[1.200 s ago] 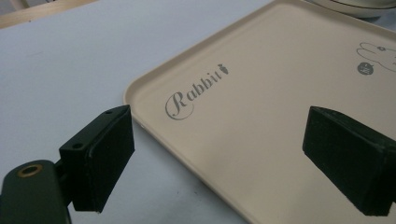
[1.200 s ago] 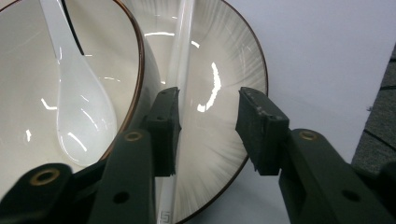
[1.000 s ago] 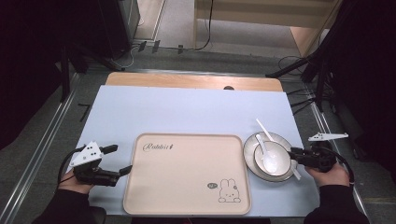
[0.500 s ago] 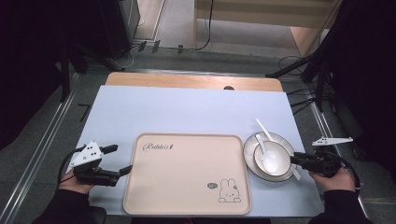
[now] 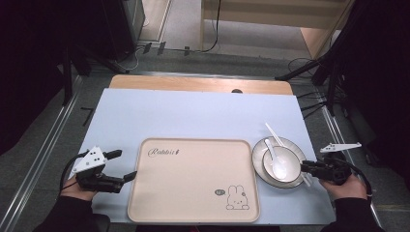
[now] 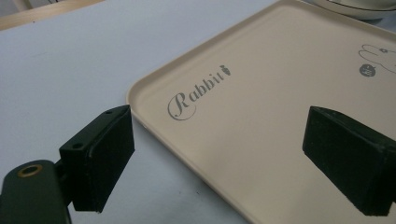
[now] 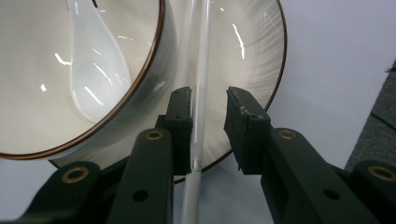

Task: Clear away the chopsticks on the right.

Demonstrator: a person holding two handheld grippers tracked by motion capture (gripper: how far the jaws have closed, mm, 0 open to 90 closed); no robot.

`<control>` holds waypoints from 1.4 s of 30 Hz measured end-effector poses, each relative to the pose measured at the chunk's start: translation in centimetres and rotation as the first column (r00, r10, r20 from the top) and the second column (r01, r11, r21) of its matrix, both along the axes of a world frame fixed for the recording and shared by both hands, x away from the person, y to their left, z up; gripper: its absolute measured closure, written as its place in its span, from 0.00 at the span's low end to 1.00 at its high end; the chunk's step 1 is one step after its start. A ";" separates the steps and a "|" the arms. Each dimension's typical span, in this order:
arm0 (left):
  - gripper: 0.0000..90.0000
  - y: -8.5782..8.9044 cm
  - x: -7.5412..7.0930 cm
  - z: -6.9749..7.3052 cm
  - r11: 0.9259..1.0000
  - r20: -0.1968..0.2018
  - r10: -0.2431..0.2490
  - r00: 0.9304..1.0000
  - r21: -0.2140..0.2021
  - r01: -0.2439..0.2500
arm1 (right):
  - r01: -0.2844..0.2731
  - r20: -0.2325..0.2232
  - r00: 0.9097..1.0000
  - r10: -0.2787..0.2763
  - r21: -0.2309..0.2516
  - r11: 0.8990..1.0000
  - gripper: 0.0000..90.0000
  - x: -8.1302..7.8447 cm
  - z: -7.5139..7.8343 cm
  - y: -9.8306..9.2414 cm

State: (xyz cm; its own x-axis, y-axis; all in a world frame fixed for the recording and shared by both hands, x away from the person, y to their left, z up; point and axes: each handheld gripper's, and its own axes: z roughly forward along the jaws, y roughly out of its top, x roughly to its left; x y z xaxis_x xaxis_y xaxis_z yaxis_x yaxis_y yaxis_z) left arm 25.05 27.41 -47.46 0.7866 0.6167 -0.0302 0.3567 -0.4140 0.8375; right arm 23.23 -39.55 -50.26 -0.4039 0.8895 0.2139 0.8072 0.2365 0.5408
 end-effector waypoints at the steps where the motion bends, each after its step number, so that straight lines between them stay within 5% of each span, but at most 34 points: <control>1: 0.10 0.0 0.0 0.0 1.000 0.001 0.000 1.000 -0.001 0.000 | 0.001 -0.009 1.000 -0.001 0.004 1.000 0.81 0.1 -0.1 0.0; 11: 0.10 0.0 0.0 0.0 1.000 0.000 -0.001 1.000 0.000 0.001 | -0.020 -0.042 0.999 0.021 0.041 0.999 0.91 2.1 -1.1 0.4; 19: 0.10 0.0 0.0 0.0 1.000 0.002 -0.003 1.000 -0.002 0.003 | 0.032 -0.095 0.995 -0.025 0.070 0.997 0.94 2.5 -0.8 0.2; 30: 0.10 0.0 0.0 0.0 1.000 0.002 0.001 1.000 -0.002 -0.001 | 0.144 -0.041 0.989 -0.140 0.103 0.984 0.94 2.0 2.7 -0.1; 42: 0.10 0.0 -0.1 0.0 1.000 0.004 0.007 1.000 -0.008 -0.006 | 0.192 -0.018 0.981 -0.191 0.106 0.976 0.94 1.1 6.4 4.5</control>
